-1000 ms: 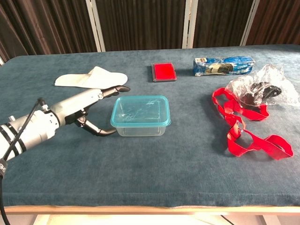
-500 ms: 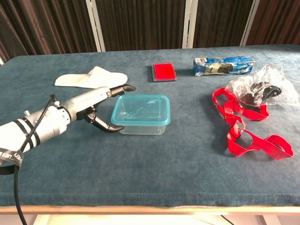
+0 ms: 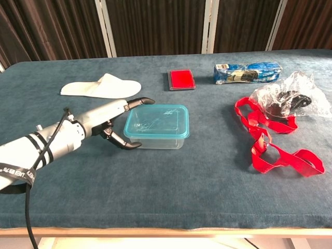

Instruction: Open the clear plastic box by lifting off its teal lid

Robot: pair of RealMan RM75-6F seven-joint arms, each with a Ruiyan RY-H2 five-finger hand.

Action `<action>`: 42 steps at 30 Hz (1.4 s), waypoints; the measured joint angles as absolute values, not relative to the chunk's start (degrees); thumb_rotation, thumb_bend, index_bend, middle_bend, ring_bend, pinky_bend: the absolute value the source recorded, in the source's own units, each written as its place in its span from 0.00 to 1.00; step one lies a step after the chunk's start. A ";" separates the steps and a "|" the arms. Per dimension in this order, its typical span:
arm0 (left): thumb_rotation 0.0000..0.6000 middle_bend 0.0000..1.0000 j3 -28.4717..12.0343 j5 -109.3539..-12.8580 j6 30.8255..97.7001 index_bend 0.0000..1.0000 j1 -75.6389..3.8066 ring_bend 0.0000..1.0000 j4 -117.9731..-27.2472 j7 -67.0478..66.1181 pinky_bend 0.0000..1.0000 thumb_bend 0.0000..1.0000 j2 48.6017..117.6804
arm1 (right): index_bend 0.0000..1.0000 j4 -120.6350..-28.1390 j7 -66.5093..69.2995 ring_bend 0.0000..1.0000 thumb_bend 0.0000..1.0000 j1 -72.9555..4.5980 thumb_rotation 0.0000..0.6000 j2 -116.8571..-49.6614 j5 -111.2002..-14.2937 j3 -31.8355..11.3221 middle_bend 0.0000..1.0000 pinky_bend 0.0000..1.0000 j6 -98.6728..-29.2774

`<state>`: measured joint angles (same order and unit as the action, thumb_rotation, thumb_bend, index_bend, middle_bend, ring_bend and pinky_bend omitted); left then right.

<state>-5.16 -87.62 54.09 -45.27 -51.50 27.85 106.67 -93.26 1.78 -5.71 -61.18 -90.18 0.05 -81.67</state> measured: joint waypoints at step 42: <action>1.00 0.64 0.15 -89.92 61.56 0.14 -40.52 0.43 -57.48 18.31 0.56 0.29 107.08 | 0.41 -80.36 -5.30 0.00 0.18 -26.04 1.00 -85.06 -103.69 -2.63 0.03 0.00 -68.02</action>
